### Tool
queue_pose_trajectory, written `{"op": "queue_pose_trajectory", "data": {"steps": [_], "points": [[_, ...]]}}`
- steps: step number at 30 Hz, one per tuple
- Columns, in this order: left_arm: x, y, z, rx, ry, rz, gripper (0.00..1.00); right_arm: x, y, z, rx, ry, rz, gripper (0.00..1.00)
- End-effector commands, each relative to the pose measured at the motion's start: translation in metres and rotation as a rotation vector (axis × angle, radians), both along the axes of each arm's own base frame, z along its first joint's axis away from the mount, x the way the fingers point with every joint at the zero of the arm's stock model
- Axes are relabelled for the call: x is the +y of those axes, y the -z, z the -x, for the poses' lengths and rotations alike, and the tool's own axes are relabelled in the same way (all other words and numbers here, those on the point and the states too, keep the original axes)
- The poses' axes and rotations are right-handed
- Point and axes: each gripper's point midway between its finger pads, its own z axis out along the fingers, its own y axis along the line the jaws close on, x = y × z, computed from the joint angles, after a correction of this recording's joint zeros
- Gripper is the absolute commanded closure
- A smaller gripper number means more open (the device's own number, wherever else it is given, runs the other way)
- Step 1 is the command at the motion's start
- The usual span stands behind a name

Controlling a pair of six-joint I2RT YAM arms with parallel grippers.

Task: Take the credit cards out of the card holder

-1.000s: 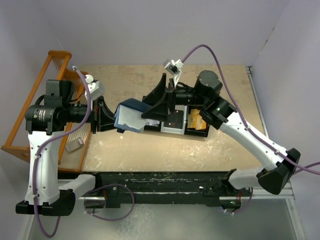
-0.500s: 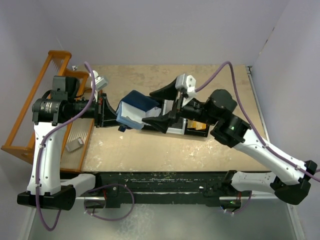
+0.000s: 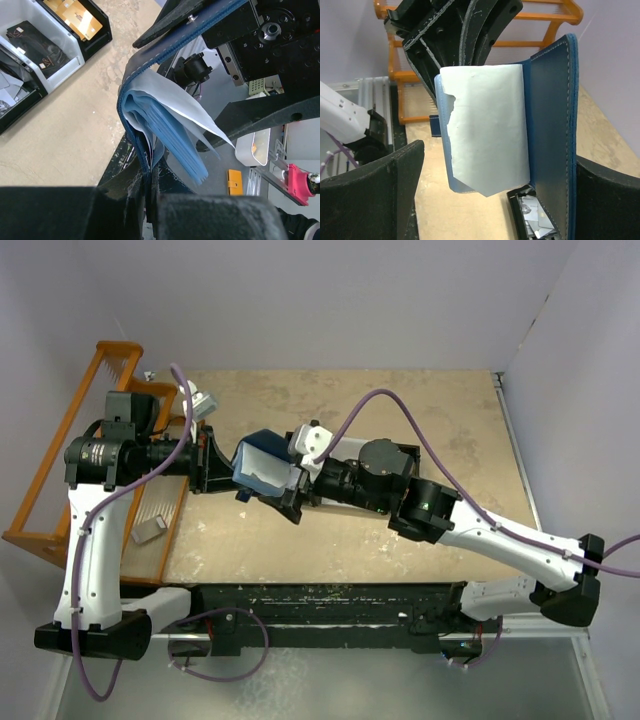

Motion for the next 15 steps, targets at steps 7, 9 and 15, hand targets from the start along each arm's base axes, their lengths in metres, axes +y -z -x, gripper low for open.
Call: {"op": "queue_pose_trajectory", "data": {"steps": [7,9,15], "points": [[-0.003,-0.007,0.011,-0.027,0.054,0.032,1.0,-0.01,-0.043,-0.023,-0.087,0.167,-0.06,0.17],[-0.003,-0.009,0.012,-0.03,0.064,0.038,1.0,-0.013,-0.045,-0.027,-0.082,0.194,-0.062,0.22],[-0.004,-0.012,0.016,-0.027,0.075,0.049,1.0,-0.014,-0.041,-0.02,-0.101,0.166,-0.04,0.0]]}}
